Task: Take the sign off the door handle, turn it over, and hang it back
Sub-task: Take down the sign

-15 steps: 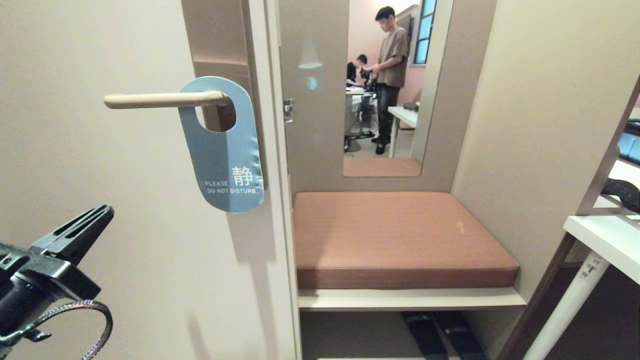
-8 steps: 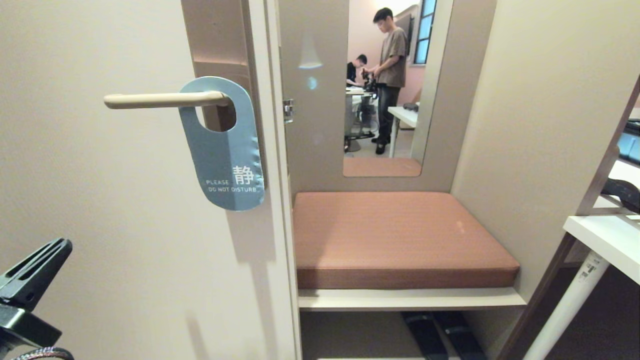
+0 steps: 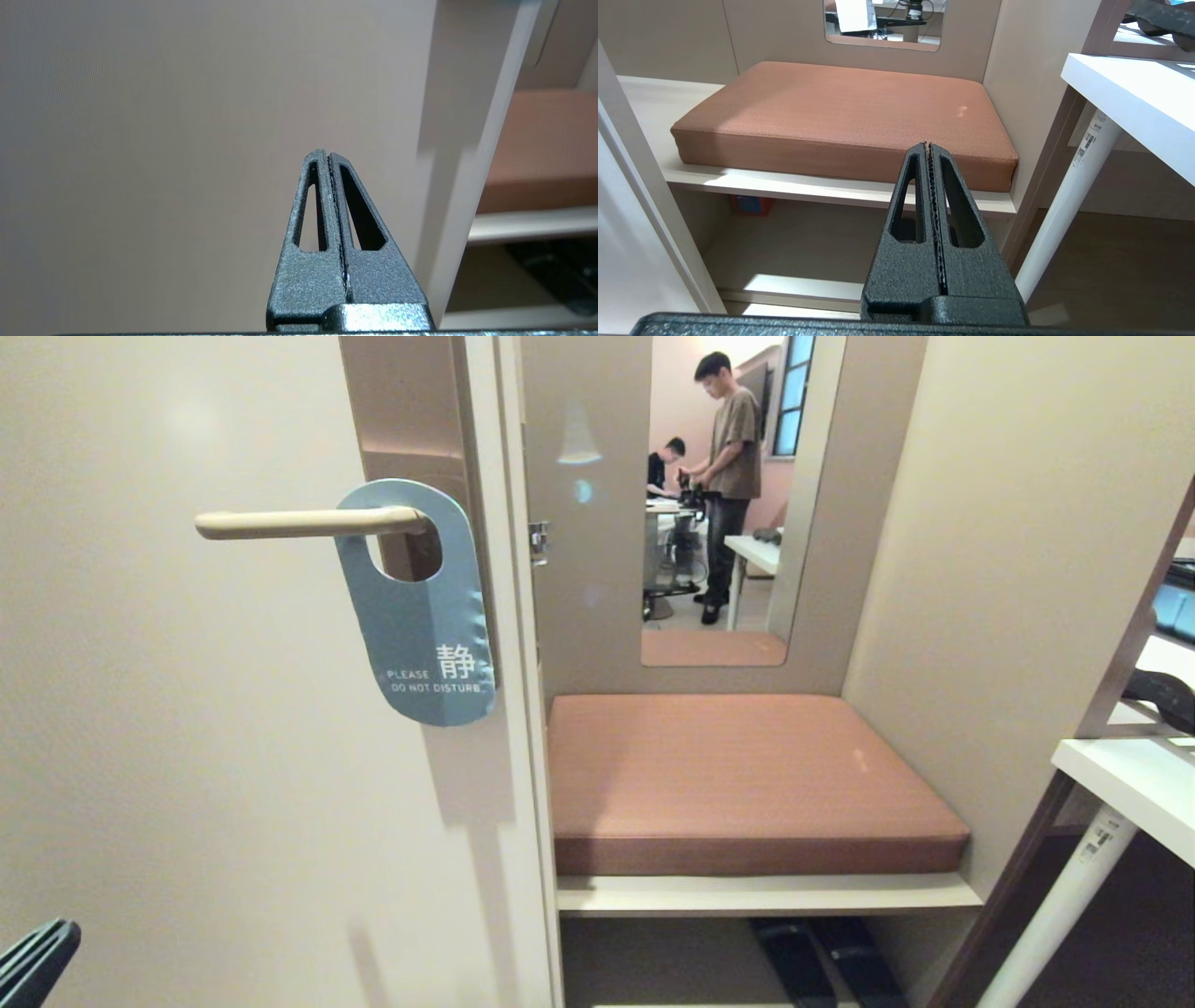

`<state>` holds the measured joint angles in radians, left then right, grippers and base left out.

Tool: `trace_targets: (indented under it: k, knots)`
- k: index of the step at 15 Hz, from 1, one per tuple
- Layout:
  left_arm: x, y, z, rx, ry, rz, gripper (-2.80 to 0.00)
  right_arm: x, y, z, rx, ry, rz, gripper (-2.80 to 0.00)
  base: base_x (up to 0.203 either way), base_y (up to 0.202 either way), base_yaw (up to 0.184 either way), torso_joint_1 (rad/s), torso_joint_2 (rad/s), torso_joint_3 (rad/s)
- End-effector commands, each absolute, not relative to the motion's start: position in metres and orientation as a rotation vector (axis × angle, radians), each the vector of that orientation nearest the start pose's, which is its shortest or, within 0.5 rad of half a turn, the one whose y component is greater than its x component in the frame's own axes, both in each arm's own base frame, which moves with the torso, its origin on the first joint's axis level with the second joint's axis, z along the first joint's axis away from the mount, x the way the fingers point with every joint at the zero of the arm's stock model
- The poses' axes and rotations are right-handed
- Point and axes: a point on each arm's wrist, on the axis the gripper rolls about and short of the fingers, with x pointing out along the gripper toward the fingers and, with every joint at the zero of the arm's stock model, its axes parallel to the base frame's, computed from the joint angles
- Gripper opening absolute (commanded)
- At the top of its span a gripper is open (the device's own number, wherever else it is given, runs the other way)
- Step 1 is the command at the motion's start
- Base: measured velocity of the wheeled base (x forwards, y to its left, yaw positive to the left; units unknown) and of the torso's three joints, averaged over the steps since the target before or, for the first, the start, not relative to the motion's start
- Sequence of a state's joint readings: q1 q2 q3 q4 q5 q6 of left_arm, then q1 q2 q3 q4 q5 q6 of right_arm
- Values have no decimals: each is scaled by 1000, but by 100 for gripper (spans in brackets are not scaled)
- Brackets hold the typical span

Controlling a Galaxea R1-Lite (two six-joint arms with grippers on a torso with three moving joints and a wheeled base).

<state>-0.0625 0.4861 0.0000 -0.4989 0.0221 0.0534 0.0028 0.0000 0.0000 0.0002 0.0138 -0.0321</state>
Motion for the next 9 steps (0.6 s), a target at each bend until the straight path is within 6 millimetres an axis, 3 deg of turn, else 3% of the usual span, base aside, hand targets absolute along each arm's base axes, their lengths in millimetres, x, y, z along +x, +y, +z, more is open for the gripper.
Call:
trace_targets:
  k: [1,9]
  knots:
    - [8,0,116,51,-40,-11,-280,-23,0,75,-32,0,17,-280,0,0,0,0,0,0]
    - [-19,0,84,55,-14,27,-280,-23,0,75,-32,0,17,-280,0,0,0,0,0,0]
